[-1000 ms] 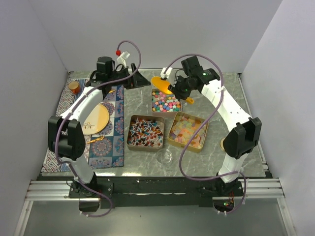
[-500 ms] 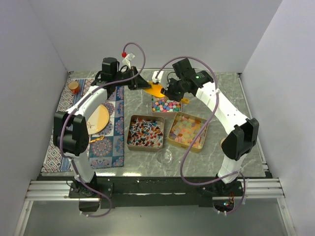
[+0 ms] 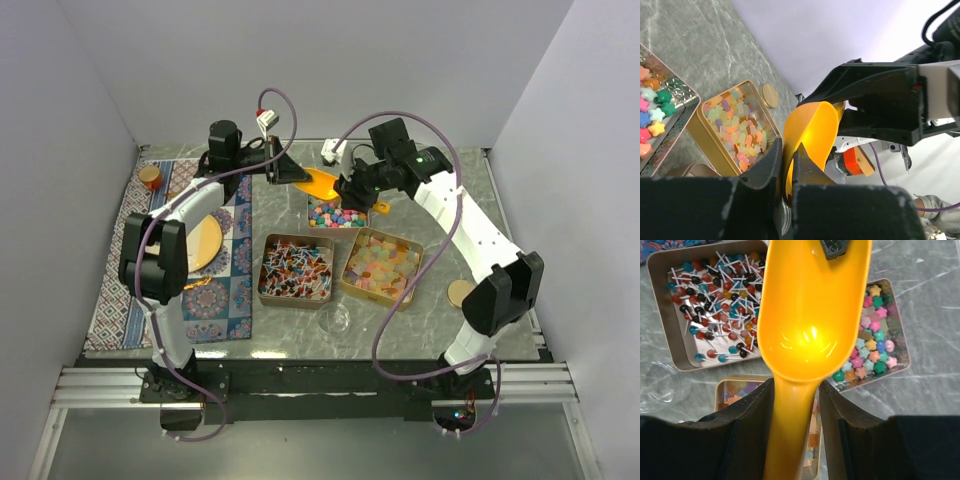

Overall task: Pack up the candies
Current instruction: Pick up the spatula from the center of the board.

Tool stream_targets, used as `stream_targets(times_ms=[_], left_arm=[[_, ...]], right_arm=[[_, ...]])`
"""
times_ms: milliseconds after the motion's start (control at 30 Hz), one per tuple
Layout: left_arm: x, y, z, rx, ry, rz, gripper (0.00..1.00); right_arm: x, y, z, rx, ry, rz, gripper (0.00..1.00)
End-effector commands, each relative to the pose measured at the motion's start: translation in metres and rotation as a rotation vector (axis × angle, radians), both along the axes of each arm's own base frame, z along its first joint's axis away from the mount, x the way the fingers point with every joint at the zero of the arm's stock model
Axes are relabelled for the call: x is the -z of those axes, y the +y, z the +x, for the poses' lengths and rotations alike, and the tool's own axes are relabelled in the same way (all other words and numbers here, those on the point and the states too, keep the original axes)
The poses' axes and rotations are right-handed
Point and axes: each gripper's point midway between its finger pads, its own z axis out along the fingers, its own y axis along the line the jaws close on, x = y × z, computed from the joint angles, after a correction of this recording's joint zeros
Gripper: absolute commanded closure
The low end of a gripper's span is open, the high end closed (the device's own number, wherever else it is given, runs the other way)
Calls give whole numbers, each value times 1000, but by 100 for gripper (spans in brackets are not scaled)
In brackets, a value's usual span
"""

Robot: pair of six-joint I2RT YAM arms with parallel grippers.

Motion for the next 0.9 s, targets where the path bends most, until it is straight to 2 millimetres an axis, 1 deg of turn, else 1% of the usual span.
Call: stream_targets(times_ms=[0, 67, 100, 167, 233, 267, 300, 333, 367, 400, 433, 467, 567, 633, 667, 700, 733, 767, 800, 833, 867], left_arm=[[-30, -1, -29, 158, -75, -40, 99], [-29, -1, -29, 156, -74, -37, 99], [-29, -1, -28, 158, -74, -37, 99], [-29, -1, -27, 153, -74, -36, 99], [-26, -1, -26, 144, -56, -30, 99], [-25, 0, -23, 135, -62, -26, 99], [-22, 0, -22, 129, -39, -19, 99], [-19, 0, -20, 117, -36, -15, 99], [-18, 2, -17, 108, -33, -13, 99], [-16, 2, -18, 111, -32, -14, 99], [-16, 2, -16, 109, -32, -16, 99], [-15, 2, -17, 113, -22, -17, 99], [-16, 2, -13, 113, -26, -23, 99], [-15, 1, -11, 113, -22, -24, 99], [-14, 1, -10, 111, -19, -23, 99], [-15, 0, -9, 102, -22, -22, 92], [-15, 1, -5, 78, -24, -18, 77], [-4, 6, 1, 35, 0, 22, 62], [-4, 11, 23, -92, -33, 69, 37], [-5, 19, 30, -158, -57, 117, 31], [6, 38, 41, -237, -82, 212, 28]], right_arm=[[0, -1, 14, 5, -1, 3, 53], [2, -3, 16, 8, 2, -12, 53], [6, -4, 16, 8, 16, -21, 54], [6, -4, 16, 9, 12, -22, 58], [-2, -6, 21, 29, -32, -17, 61], [0, -8, 22, 51, -38, -20, 61], [-16, -9, 27, 70, -106, 3, 62], [-20, -16, 32, 107, -143, -8, 62], [-15, -20, 31, 118, -153, -19, 62], [-29, -22, 31, 124, -210, -5, 61], [-24, -25, 30, 126, -213, -19, 61], [-24, -29, 30, 133, -226, -31, 61], [-22, -29, 24, 128, -206, -29, 61], [-23, -28, 22, 126, -199, -16, 66], [-25, -26, 22, 126, -192, -4, 71], [-26, -24, 20, 115, -188, 4, 84], [-32, -22, 20, 110, -195, 13, 91], [-34, -22, 19, 101, -201, 11, 100], [-32, -24, 17, 93, -189, -2, 100], [-36, -25, 16, 79, -197, -12, 100], [-33, -26, 15, 33, -209, -52, 100]])
